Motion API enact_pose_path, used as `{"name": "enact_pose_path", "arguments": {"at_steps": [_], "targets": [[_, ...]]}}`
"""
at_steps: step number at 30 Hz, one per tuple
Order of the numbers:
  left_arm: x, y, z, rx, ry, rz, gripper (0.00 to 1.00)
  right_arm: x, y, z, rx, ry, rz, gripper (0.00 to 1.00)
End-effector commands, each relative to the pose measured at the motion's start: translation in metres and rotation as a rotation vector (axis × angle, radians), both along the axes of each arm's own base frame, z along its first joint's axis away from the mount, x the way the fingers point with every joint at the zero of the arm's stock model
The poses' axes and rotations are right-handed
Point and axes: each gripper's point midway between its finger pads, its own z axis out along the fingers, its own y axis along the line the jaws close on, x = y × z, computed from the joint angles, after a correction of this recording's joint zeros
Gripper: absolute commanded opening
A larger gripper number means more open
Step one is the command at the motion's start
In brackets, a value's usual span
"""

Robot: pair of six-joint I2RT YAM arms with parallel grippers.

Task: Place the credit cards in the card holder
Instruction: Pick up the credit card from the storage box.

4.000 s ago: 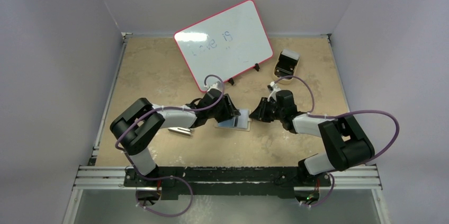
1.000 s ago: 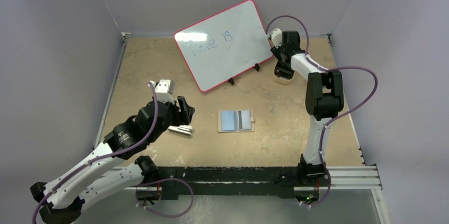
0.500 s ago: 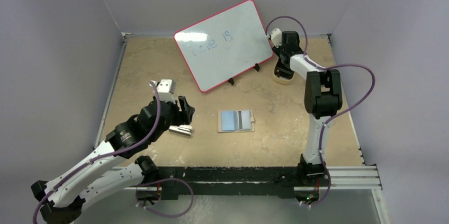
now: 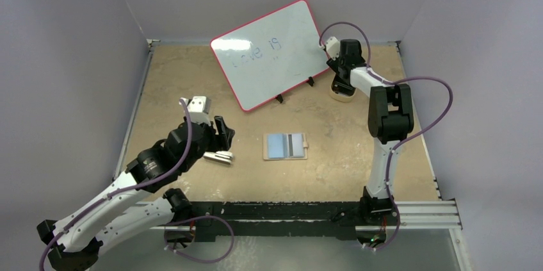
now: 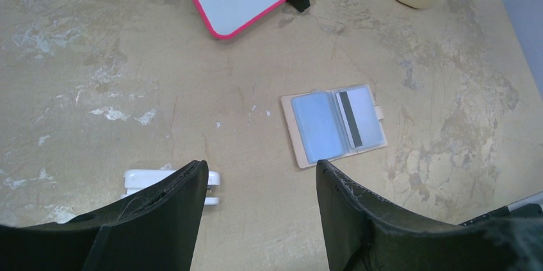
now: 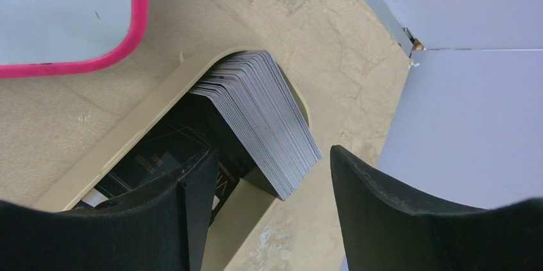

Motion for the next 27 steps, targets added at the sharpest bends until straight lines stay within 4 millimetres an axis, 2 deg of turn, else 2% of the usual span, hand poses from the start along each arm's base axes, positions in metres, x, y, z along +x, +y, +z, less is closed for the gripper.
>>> {"name": "enact_pose_path", "arguments": {"at_steps": [1, 7, 16, 20, 27], "targets": [[0.003, 0.001, 0.013, -0.010, -0.040, 0.003, 0.62, 0.014, -0.010, 0.019, -0.023, -0.075, -0.031, 0.64], [0.004, 0.000, 0.012, -0.003, -0.037, 0.004, 0.62, 0.019, -0.015, 0.026, -0.030, -0.107, -0.042, 0.57], [0.004, 0.001, 0.013, -0.003, -0.039, 0.004, 0.62, 0.021, -0.008, 0.039, -0.001, -0.129, -0.007, 0.42], [0.004, 0.001, 0.013, -0.002, -0.039, 0.003, 0.62, 0.021, -0.006, 0.038, 0.010, -0.125, -0.002, 0.35], [0.004, 0.000, 0.013, -0.003, -0.040, 0.003, 0.62, 0.021, 0.002, 0.035, 0.040, -0.105, 0.032, 0.16]]}}
